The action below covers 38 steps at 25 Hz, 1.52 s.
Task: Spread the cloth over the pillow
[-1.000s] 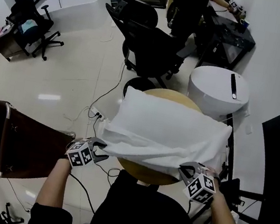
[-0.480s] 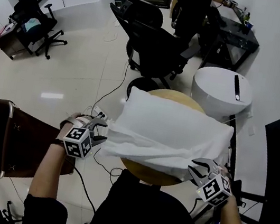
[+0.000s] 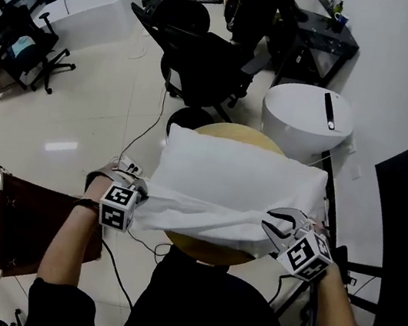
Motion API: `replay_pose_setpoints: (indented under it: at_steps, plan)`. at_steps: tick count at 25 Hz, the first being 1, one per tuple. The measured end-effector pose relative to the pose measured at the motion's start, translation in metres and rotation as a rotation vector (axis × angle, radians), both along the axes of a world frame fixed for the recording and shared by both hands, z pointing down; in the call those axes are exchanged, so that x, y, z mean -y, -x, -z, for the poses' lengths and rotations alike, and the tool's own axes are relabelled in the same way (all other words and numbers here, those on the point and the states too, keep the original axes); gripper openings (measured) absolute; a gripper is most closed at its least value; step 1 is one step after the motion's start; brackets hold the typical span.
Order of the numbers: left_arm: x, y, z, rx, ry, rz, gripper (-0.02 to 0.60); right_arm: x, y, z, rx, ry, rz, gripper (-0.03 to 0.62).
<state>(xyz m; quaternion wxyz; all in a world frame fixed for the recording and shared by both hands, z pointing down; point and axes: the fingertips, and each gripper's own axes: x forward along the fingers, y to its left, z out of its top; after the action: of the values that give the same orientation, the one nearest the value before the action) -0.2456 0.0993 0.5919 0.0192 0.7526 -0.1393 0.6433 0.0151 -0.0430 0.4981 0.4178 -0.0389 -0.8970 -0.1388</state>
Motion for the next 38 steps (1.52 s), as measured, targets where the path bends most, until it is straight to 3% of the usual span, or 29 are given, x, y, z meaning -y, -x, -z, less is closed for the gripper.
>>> replay_pose_setpoints:
  at_steps: [3, 10, 14, 23, 29, 32, 38]
  plan:
    - [0.008, 0.005, 0.019, 0.017, -0.11, 0.015, 0.001, 0.005, 0.005, -0.006, -0.021, 0.023, 0.018, 0.109]
    - [0.037, 0.025, 0.114, 0.059, -0.459, 0.078, 0.001, 0.017, 0.024, -0.013, -0.038, 0.09, 0.07, 0.118]
    - [0.046, 0.027, 0.155, 0.101, -0.581, 0.078, 0.001, 0.025, 0.033, -0.023, -0.083, 0.139, 0.117, 0.14]
    - [0.053, 0.032, 0.176, 0.11, -0.646, 0.081, 0.001, 0.031, 0.036, -0.057, -0.218, 0.32, 0.218, 0.152]
    - [0.058, 0.037, 0.174, 0.094, -0.648, 0.087, 0.001, 0.027, 0.043, -0.074, -0.226, 0.419, 0.221, 0.133]
    - [0.062, 0.045, 0.17, 0.087, -0.641, 0.094, 0.001, 0.027, 0.046, -0.073, -0.224, 0.428, 0.229, 0.02]
    - [0.078, 0.064, 0.158, 0.05, -0.629, 0.125, 0.001, 0.05, 0.054, -0.055, -0.157, 0.361, 0.171, 0.011]
